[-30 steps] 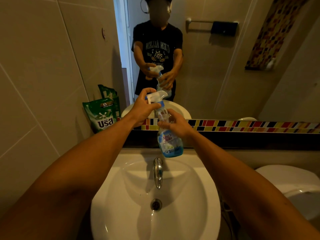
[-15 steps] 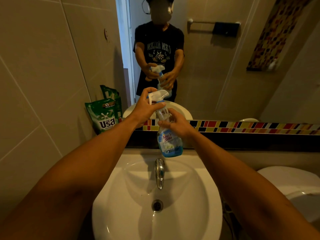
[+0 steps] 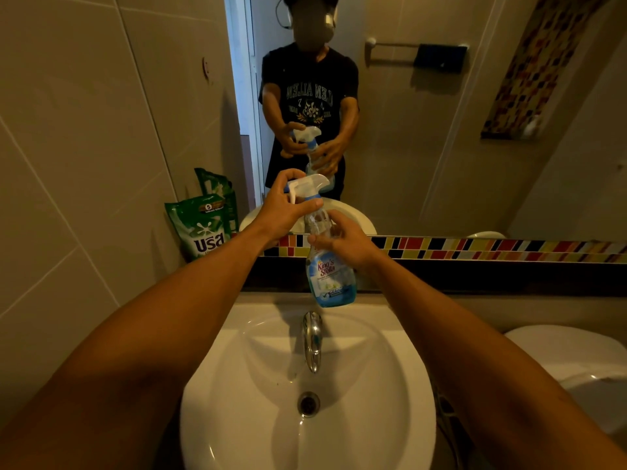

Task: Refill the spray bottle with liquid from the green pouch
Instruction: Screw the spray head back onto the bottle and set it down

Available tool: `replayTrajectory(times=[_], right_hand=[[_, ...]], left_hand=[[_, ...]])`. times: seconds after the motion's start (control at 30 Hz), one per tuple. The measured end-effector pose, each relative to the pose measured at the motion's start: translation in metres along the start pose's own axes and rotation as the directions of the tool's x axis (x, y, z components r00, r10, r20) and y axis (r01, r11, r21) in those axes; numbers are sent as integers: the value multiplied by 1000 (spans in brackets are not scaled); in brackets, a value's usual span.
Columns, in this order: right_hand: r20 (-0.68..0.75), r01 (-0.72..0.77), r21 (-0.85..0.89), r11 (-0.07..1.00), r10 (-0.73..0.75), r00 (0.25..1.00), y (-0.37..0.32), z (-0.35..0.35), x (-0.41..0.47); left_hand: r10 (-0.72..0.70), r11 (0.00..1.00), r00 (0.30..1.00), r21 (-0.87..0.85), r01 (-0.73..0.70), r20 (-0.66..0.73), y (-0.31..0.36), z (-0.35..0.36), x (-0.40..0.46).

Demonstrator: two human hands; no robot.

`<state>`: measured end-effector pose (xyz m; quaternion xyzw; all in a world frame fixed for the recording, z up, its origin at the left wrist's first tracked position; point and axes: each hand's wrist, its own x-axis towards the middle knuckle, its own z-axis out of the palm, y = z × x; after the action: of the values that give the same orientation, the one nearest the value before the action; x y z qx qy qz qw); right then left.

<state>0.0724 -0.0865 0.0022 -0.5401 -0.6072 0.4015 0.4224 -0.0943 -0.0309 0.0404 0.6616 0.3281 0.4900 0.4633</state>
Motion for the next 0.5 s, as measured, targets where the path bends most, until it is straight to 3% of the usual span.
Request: replayTrajectory(times=[0.5], right_hand=[[43, -37, 79, 996, 34, 999, 3, -1, 5]], left_hand=[[3, 998, 999, 70, -1, -34, 3, 3, -1]])
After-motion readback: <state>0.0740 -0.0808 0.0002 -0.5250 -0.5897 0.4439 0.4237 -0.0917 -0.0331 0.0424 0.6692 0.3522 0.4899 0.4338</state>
